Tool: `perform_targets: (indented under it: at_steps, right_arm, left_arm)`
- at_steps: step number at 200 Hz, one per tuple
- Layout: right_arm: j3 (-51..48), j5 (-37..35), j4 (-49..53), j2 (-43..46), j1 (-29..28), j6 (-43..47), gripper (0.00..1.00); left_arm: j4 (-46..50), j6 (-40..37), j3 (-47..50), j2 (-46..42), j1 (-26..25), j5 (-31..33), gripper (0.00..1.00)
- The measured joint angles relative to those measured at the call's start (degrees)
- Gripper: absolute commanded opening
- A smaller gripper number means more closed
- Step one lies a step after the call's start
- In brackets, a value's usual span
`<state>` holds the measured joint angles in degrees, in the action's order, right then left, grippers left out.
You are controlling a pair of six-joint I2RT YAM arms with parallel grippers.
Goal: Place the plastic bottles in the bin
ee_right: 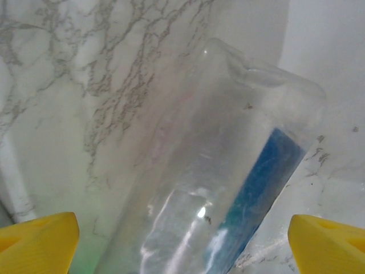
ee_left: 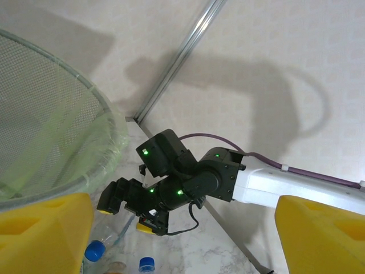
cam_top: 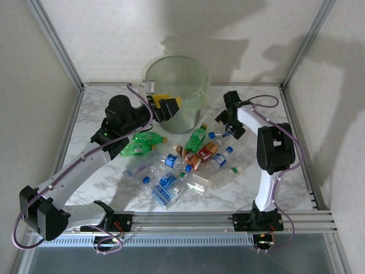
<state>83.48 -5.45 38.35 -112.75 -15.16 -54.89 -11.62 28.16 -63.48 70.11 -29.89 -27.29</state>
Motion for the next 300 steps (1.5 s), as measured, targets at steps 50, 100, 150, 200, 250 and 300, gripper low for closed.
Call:
perform_targets:
  at_steps: [50, 100, 150, 200, 250, 300]
  right_arm:
    - [1.2, -0.15, -0.81, -3.39, 0.02, 0.09, 0.75]
    - [1.22, -1.09, -1.68, -4.17, 0.02, 1.33, 0.6]
    - [0.48, -3.15, -3.56, -1.57, 0.09, 3.93, 0.53]
    - [-2.8, -2.73, -9.38, 11.45, 0.68, 11.21, 0.5]
    - [-9.9, 11.82, -18.38, 29.53, 0.92, 21.57, 0.5]
    - [-14.51, 35.6, -28.59, 42.23, 0.33, 24.04, 0.55]
  left_arm:
    - [0.09, 0.0, 0.0, 0.02, 0.0, 0.02, 0.81]
    - [0.31, -0.02, 0.0, 0.5, 0.0, 0.04, 0.79]
    - [2.27, -0.04, -0.42, 2.12, 0.0, 1.42, 0.78]
    - [5.88, -0.04, -4.13, 3.72, 0.0, 4.83, 0.79]
    - [8.0, 1.95, -10.43, 6.25, 0.98, 3.5, 0.81]
    - [5.27, 9.01, -12.98, 9.88, 1.86, -6.32, 0.88]
